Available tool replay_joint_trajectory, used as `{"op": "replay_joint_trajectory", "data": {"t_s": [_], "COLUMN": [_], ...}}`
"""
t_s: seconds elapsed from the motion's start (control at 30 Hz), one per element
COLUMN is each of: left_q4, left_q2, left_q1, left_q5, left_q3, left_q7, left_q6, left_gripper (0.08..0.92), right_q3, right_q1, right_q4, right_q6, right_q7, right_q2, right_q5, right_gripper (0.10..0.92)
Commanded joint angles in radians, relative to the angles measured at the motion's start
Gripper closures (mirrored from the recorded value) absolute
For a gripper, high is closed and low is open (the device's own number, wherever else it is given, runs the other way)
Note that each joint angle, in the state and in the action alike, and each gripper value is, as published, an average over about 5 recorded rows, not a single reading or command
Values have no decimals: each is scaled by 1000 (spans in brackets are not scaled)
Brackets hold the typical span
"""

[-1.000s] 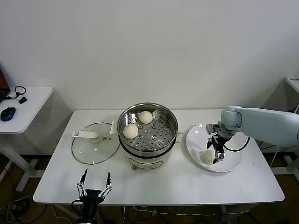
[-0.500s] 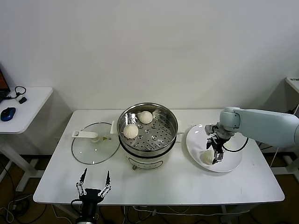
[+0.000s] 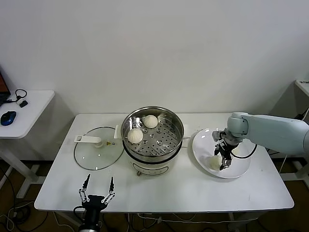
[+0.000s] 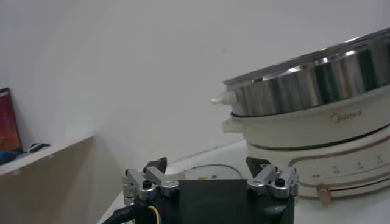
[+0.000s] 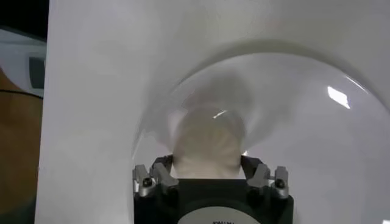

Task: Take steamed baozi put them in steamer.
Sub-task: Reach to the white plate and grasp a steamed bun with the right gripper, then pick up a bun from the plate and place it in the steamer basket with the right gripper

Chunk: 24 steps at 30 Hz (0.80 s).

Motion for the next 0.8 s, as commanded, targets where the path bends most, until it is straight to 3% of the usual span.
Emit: {"op": "replay_joint_trajectory", "data": {"t_s": [0.03,0.8], "left_q4": [0,-13], "left_q2": [-49,-49], "left_q1": [1,11], "left_q5": [1,4], "left_q3": [2,9], "left_q7": [-2,-8], "left_q6": [0,-4], "left_gripper": [177,177], "right_q3": [3,-48], "right_q1": [1,136], "right_q4": [-1,79], "right_q6": [0,18], "right_q7": [2,-9], "right_q2": [1,-26], "right_q5": [-3,0], "right_gripper": [305,409]}}
